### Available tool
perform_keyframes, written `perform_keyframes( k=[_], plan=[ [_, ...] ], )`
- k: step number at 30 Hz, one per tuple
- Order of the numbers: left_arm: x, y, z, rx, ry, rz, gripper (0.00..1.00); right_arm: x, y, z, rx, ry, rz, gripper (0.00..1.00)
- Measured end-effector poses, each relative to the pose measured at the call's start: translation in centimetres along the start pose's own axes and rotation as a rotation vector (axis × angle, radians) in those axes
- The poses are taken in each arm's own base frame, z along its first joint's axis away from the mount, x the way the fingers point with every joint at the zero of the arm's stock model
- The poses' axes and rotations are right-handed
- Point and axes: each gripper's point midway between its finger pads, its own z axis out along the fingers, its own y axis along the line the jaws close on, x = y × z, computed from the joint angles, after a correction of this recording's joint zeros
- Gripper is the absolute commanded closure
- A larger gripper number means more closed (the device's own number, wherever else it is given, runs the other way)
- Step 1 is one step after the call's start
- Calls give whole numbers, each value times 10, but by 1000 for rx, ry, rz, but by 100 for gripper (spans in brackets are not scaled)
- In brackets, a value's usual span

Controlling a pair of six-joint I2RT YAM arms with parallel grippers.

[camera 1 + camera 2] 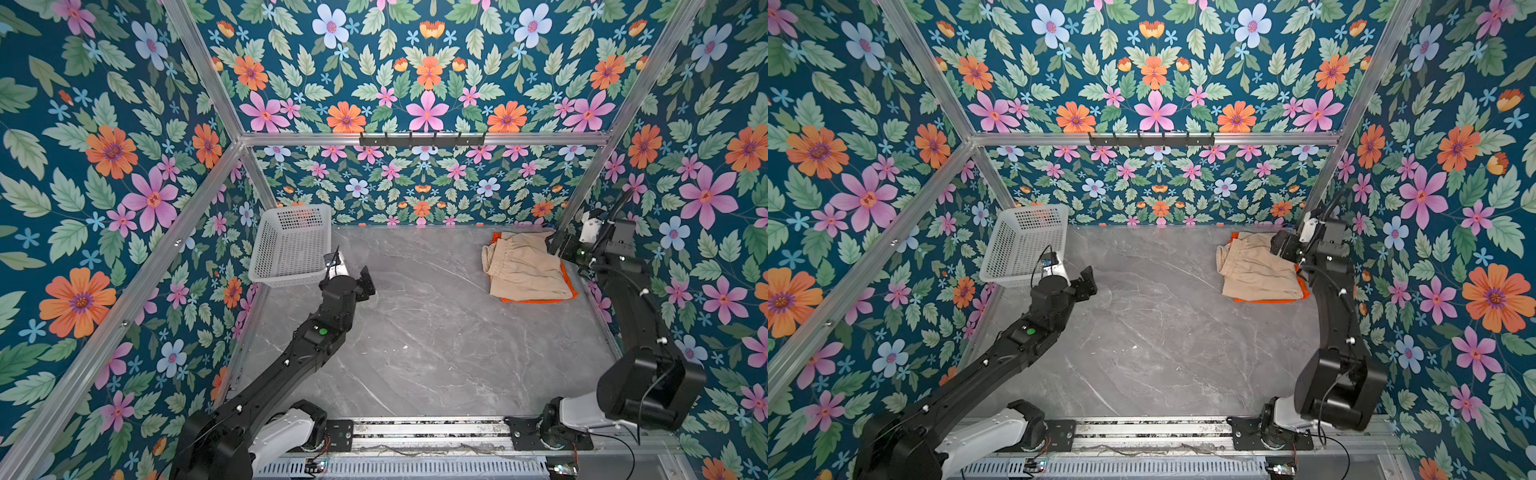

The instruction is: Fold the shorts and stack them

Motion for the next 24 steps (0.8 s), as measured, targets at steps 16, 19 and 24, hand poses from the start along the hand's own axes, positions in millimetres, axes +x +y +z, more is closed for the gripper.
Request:
perform_keyframes(
  k=[16,19,24],
  plan=[
    [92,142,-9,-361,-100,256,0,164,-16,23,-116,-71,-49,1],
    [107,151,4,-369,-72,258,0,157,-11,32,-140,-95,-61,1],
    [98,146,36,-305,-129,246,0,185,-2,44,-164,-116,-117,1]
  ],
)
